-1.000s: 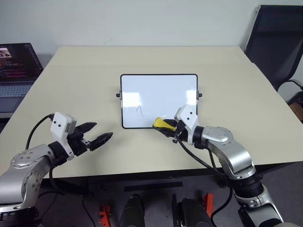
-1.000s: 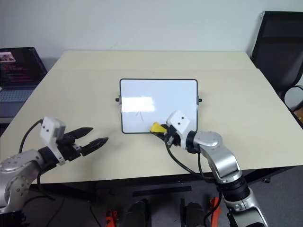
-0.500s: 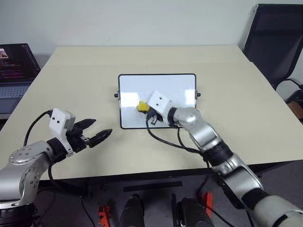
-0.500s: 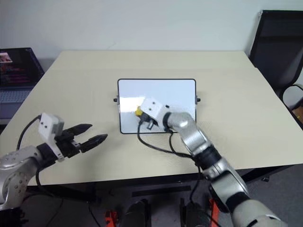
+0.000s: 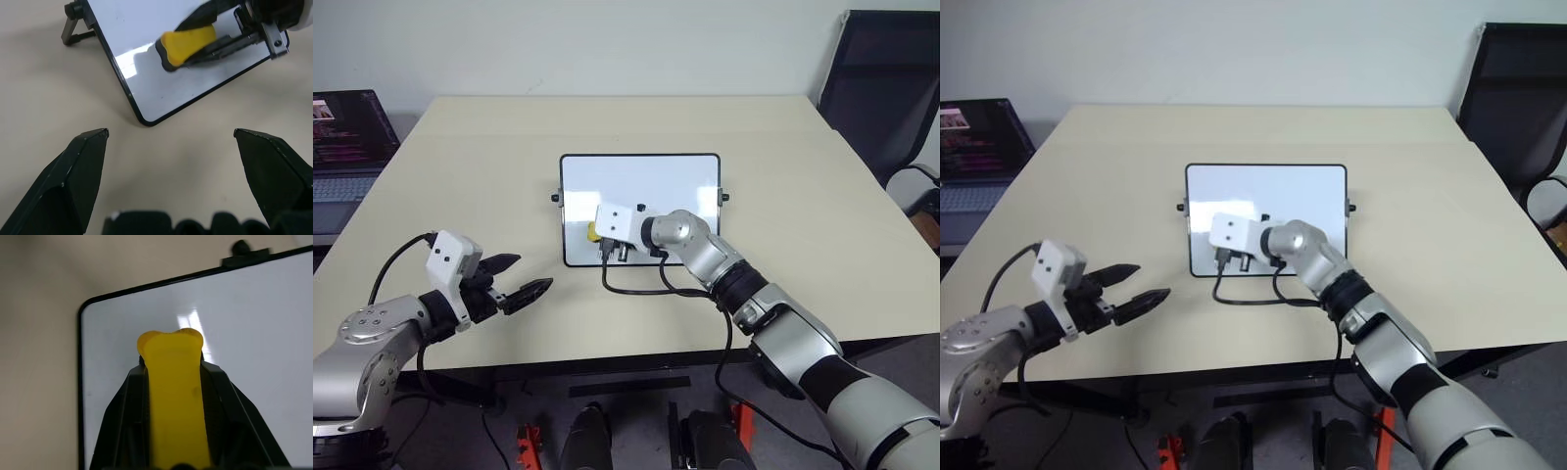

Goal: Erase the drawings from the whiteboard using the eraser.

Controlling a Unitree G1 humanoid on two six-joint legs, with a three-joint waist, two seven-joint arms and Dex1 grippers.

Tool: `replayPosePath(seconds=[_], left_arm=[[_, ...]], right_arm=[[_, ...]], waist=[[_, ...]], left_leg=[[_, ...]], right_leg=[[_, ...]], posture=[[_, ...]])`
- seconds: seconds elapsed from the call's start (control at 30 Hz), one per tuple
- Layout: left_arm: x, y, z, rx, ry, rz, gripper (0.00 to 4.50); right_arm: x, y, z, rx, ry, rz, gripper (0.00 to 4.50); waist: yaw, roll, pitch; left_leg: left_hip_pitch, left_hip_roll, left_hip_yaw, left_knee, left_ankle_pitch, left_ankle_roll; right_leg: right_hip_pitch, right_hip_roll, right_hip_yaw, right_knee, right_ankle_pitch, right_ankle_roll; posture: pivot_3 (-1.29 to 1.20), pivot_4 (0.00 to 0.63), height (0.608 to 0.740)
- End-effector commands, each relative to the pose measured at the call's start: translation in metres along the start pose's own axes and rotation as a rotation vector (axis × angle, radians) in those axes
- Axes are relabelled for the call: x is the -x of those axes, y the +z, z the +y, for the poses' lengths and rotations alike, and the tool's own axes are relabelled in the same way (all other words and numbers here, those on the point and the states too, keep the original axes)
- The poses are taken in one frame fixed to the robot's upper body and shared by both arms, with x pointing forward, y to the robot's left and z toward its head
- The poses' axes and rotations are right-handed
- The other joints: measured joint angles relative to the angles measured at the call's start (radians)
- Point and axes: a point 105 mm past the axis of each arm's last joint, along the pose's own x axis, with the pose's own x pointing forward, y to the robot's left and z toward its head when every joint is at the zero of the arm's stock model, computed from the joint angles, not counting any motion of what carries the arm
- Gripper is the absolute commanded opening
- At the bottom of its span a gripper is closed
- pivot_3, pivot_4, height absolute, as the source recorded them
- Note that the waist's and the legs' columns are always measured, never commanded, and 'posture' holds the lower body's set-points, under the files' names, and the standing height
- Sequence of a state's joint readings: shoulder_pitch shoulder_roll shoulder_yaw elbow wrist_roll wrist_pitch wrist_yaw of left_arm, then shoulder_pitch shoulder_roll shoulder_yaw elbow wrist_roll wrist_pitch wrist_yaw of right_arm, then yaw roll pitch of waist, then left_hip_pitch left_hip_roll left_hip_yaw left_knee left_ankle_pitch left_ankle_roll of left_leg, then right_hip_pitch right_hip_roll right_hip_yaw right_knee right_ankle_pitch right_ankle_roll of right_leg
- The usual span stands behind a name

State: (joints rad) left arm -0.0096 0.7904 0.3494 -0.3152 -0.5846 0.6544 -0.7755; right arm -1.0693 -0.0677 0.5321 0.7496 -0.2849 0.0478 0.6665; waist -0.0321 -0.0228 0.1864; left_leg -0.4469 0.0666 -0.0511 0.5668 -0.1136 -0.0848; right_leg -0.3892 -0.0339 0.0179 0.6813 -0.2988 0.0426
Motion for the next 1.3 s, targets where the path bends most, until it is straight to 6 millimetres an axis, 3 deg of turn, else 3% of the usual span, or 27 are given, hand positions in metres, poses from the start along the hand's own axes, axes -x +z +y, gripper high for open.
replayPosePath(seconds=[0.03, 0.1, 0.17, 0.4, 0.47, 0.63, 0.73, 0.8, 1.13, 1.2, 1.3], left_arm=[[0.002, 0.012, -0.001, -0.044, -0.001, -0.027, 4.50], [0.002, 0.012, -0.001, -0.044, -0.004, -0.026, 4.50], [0.001, 0.012, -0.002, -0.044, -0.008, -0.026, 4.50], [-0.001, 0.012, -0.002, -0.045, -0.015, -0.028, 4.50], [-0.002, 0.012, -0.002, -0.044, -0.016, -0.029, 4.50], [-0.004, 0.013, -0.002, -0.045, -0.026, -0.029, 4.50], [-0.006, 0.013, -0.002, -0.046, -0.032, -0.028, 4.50], [-0.007, 0.013, -0.002, -0.044, -0.038, -0.029, 4.50], [-0.011, 0.012, -0.005, -0.040, -0.057, -0.030, 4.50], [-0.013, 0.013, -0.006, -0.042, -0.064, -0.032, 4.50], [-0.019, 0.017, -0.010, -0.062, -0.090, -0.040, 4.50]], right_arm=[[0.006, -0.010, -0.030, 0.008, -0.187, 0.041, 1.05], [0.008, -0.006, -0.043, 0.006, -0.262, 0.025, 1.05], [0.007, -0.005, -0.043, 0.000, -0.259, 0.025, 1.05], [0.007, -0.044, 0.015, 0.064, 0.094, 0.141, 1.05], [0.011, -0.050, 0.018, 0.093, 0.121, 0.156, 1.05], [0.019, -0.052, -0.005, 0.207, 0.024, 0.173, 1.05], [0.022, -0.035, -0.035, 0.233, -0.158, 0.108, 1.05], [0.023, -0.029, -0.042, 0.236, -0.205, 0.080, 1.05], [0.020, -0.054, 0.014, 0.278, 0.082, 0.131, 1.05], [0.022, -0.049, 0.008, 0.265, 0.035, 0.112, 1.05], [0.031, -0.030, -0.021, 0.085, -0.136, 0.019, 1.05]], waist=[[0.000, 0.000, 0.000], [0.001, 0.000, 0.000], [0.002, 0.000, 0.000], [0.003, 0.000, 0.000], [0.003, 0.000, 0.000], [0.005, 0.000, 0.000], [0.006, 0.000, 0.000], [0.006, 0.000, 0.000], [0.003, -0.001, -0.001], [0.003, -0.001, -0.001], [0.005, -0.001, 0.000]], left_leg=[[0.001, 0.000, 0.000, 0.000, 0.000, 0.000], [0.002, 0.000, 0.000, 0.000, 0.000, 0.000], [0.002, 0.000, 0.000, 0.000, -0.001, -0.002], [0.004, 0.000, 0.000, 0.000, 0.000, 0.000], [0.005, 0.000, 0.000, 0.000, 0.000, 0.000], [0.007, 0.000, 0.000, 0.000, 0.000, 0.000], [0.007, -0.001, 0.000, 0.000, -0.003, -0.005], [0.007, -0.001, 0.000, 0.000, -0.004, -0.006], [0.007, -0.001, 0.000, 0.000, 0.000, 0.000], [0.007, 0.000, 0.000, 0.000, 0.000, 0.000], [0.007, 0.000, 0.000, 0.000, 0.000, 0.000]], right_leg=[[0.000, 0.000, 0.000, 0.000, 0.000, 0.000], [-0.001, 0.000, 0.000, 0.000, 0.002, -0.001], [-0.001, -0.001, -0.001, 0.000, 0.003, -0.002], [0.000, -0.001, -0.001, -0.001, 0.002, -0.001], [0.001, -0.001, 0.000, -0.001, 0.002, -0.001], [0.002, -0.001, 0.000, 0.000, 0.002, -0.001], [0.002, -0.002, 0.000, 0.000, 0.002, -0.002], [0.001, -0.002, 0.000, 0.000, 0.004, -0.003], [0.001, -0.002, 0.000, -0.001, 0.003, -0.001], [0.002, -0.001, 0.000, -0.001, 0.002, -0.001], [0.002, -0.001, 0.000, -0.001, 0.002, -0.001]], posture=[[0.00, 0.150, 0.740], [0.00, 0.150, 0.740], [0.00, 0.150, 0.740], [0.00, 0.150, 0.740], [0.00, 0.150, 0.740], [0.00, 0.150, 0.740], [0.00, 0.150, 0.740], [0.00, 0.150, 0.740], [0.00, 0.150, 0.740], [0.00, 0.150, 0.740], [0.00, 0.150, 0.740]])
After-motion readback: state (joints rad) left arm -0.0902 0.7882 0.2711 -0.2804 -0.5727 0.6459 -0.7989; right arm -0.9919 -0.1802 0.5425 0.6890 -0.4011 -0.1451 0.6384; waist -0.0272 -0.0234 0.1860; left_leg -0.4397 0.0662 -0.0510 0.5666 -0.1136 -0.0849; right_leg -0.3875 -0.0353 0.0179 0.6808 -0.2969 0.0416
